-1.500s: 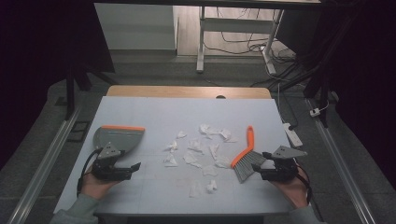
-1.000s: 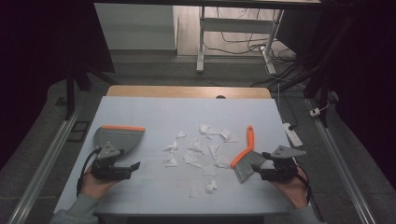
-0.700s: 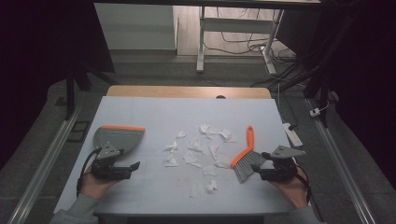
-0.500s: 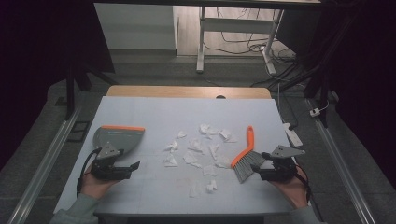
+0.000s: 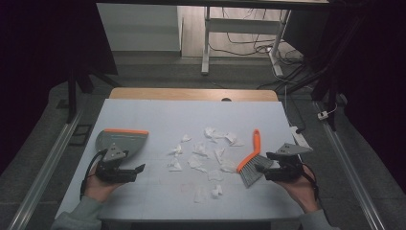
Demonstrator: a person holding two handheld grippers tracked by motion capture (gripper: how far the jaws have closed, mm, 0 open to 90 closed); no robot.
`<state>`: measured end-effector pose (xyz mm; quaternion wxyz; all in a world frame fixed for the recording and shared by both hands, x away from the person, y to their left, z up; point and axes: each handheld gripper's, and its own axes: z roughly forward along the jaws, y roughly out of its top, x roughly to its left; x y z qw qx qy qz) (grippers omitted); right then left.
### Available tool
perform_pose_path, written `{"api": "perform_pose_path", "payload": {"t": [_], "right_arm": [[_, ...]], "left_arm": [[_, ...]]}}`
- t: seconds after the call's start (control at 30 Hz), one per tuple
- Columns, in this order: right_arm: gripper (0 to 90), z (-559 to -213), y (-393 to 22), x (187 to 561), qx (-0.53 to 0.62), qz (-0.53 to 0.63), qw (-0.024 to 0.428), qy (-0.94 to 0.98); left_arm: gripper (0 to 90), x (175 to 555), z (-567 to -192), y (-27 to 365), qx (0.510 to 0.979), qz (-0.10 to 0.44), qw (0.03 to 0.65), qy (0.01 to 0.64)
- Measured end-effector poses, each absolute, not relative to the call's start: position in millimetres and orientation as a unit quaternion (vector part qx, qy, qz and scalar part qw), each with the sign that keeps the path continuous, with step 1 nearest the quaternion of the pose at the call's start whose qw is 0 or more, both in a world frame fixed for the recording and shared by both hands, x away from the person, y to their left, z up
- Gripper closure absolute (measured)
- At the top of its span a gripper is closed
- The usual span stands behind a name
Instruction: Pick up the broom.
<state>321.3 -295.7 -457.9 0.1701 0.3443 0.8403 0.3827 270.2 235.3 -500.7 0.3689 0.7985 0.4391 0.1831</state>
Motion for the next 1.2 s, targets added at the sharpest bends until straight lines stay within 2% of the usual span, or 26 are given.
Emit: {"api": "perform_pose_path", "payload": {"t": [0.3,0.63,1.2], "right_arm": [[32.1,-433,-275,351,0.375,0.341,0.152,0.849],[32.3,-429,-264,388,0.392,0.316,0.114,0.856],[32.7,-427,-258,439,0.477,0.223,0.117,0.842]], "left_arm": [[19.2,269,-501,234,0.800,0.182,0.369,0.437],[19.3,267,-501,237,0.795,0.187,0.367,0.445],[19.2,266,-503,236,0.797,0.188,0.364,0.443]]}}
